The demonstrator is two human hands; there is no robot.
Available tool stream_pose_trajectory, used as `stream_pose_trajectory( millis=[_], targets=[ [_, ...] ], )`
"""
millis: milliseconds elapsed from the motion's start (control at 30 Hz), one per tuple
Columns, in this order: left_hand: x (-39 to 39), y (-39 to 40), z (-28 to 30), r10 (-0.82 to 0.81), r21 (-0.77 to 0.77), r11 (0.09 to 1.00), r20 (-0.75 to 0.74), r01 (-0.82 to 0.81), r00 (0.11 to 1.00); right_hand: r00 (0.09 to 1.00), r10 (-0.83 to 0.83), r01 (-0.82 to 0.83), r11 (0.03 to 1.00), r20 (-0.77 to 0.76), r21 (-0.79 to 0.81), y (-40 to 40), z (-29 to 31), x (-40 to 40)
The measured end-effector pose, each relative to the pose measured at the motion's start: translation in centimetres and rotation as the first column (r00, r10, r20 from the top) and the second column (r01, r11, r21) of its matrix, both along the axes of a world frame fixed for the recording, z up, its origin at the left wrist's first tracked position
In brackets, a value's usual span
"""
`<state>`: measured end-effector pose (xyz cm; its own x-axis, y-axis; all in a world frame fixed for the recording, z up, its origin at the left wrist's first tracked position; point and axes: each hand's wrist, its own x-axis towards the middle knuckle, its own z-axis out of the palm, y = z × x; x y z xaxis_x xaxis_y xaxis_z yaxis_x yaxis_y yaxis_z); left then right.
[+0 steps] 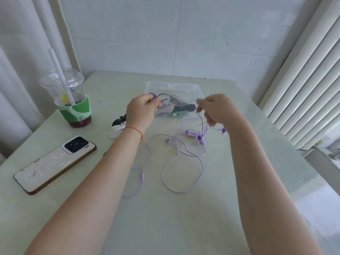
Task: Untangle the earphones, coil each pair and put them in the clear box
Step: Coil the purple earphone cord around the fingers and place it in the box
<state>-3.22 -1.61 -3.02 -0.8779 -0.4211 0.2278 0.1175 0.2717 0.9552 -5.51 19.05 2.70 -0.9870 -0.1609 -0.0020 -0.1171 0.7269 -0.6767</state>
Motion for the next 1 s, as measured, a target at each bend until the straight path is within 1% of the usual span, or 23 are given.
stream_pose_trajectory(
  millis=[33, 67, 100, 133, 167, 200, 233, 267, 300, 333, 367, 400, 433, 467, 533, 600, 700, 767, 900, 1000],
  targets=[
    [-0.1, 0.0, -0.1, -0.010, 0.020, 1.000, 0.007, 0.010, 1.000, 0.994, 0.066, -0.073, 0.994, 0.092, 0.082, 0.2, -0.1, 0.1],
    [-0.1, -0.1, -0.3, -0.013, 0.033, 0.999, 0.022, 0.012, 1.000, 0.984, 0.112, -0.126, 0.987, 0.137, 0.102, 0.3, -0.2, 0.2],
    [-0.3, -0.2, -0.6, -0.012, 0.030, 0.999, 0.043, 0.010, 0.999, 0.978, 0.149, -0.155, 0.987, 0.145, 0.034, 0.4, -0.4, 0.0],
    [-0.3, -0.3, -0.6, -0.007, 0.017, 1.000, 0.067, 0.005, 0.998, 0.975, 0.178, -0.164, 0.980, 0.136, -0.109, 0.5, -0.3, 0.1],
    [-0.2, -0.4, -0.7, 0.003, 0.007, 1.000, 0.086, -0.004, 0.996, 0.977, 0.181, -0.143, 0.946, 0.108, -0.292, 0.5, -0.1, 0.1],
    [-0.1, -0.5, -0.6, 0.019, -0.003, 1.000, 0.102, -0.019, 0.995, 0.986, 0.147, -0.096, 0.875, 0.072, -0.474, 0.5, 0.2, 0.1],
    [0.0, -0.6, -0.6, 0.031, -0.008, 1.000, 0.115, -0.030, 0.993, 0.998, 0.053, -0.018, 0.801, 0.042, -0.599, 0.5, 0.5, -0.1],
    [0.1, -0.7, -0.5, 0.042, -0.016, 0.999, 0.132, -0.040, 0.990, 0.997, -0.077, 0.072, 0.765, 0.020, -0.640, 0.5, 0.7, -0.4],
    [0.1, -0.8, -0.5, 0.049, -0.025, 0.999, 0.150, -0.046, 0.988, 0.977, -0.211, 0.158, 0.782, -0.017, -0.603, 0.5, 0.7, -0.8],
    [0.1, -0.9, -0.6, 0.050, -0.031, 0.998, 0.169, -0.046, 0.984, 0.951, -0.302, 0.231, 0.834, -0.063, -0.501, 0.6, 0.5, -1.2],
    [0.0, -1.0, -0.7, 0.047, -0.035, 0.999, 0.190, -0.041, 0.981, 0.939, -0.327, 0.273, 0.895, -0.104, -0.354, 0.6, 0.0, -1.7],
    [0.0, -1.0, -0.7, 0.038, -0.037, 0.999, 0.206, -0.031, 0.978, 0.946, -0.306, 0.279, 0.937, -0.110, -0.210, 0.5, -0.4, -1.8],
    [0.0, -1.0, -0.6, 0.023, -0.038, 0.999, 0.214, -0.015, 0.976, 0.956, -0.275, 0.264, 0.958, -0.103, -0.108, 0.3, -0.7, -1.7],
    [0.0, -0.8, -0.5, 0.001, -0.047, 0.999, 0.218, 0.010, 0.976, 0.966, -0.235, 0.227, 0.970, -0.106, -0.081, -0.1, -0.8, -1.5],
    [0.1, -0.3, -0.1, -0.045, -0.096, 0.993, 0.213, 0.067, 0.976, 0.984, -0.097, 0.075, 0.986, -0.148, -0.151, -1.1, -0.6, -0.6],
    [0.2, 0.3, 0.3, -0.102, -0.124, 0.984, 0.187, 0.127, 0.977, 0.990, 0.050, -0.076, 0.978, -0.133, -0.193, -2.1, -0.4, 0.1],
    [0.2, 0.7, 0.6, -0.148, -0.120, 0.979, 0.148, 0.166, 0.978, 0.974, 0.218, -0.225, 0.966, -0.061, -0.125, -2.7, -1.1, 0.5],
    [0.3, 0.7, 0.6, -0.151, -0.084, 0.983, 0.125, 0.162, 0.981, 0.967, 0.245, -0.251, 0.963, -0.068, -0.097, -2.7, -1.4, 0.4],
    [0.3, 0.7, 0.6, -0.159, -0.081, 0.982, 0.118, 0.169, 0.980, 0.969, 0.225, -0.240, 0.954, -0.101, -0.181, -2.5, -1.3, 0.3],
    [0.4, 0.8, 0.6, -0.184, -0.072, 0.978, 0.139, 0.195, 0.973, 0.952, 0.282, -0.298, 0.944, -0.119, -0.143, -2.6, -1.2, 0.4]
  ],
)
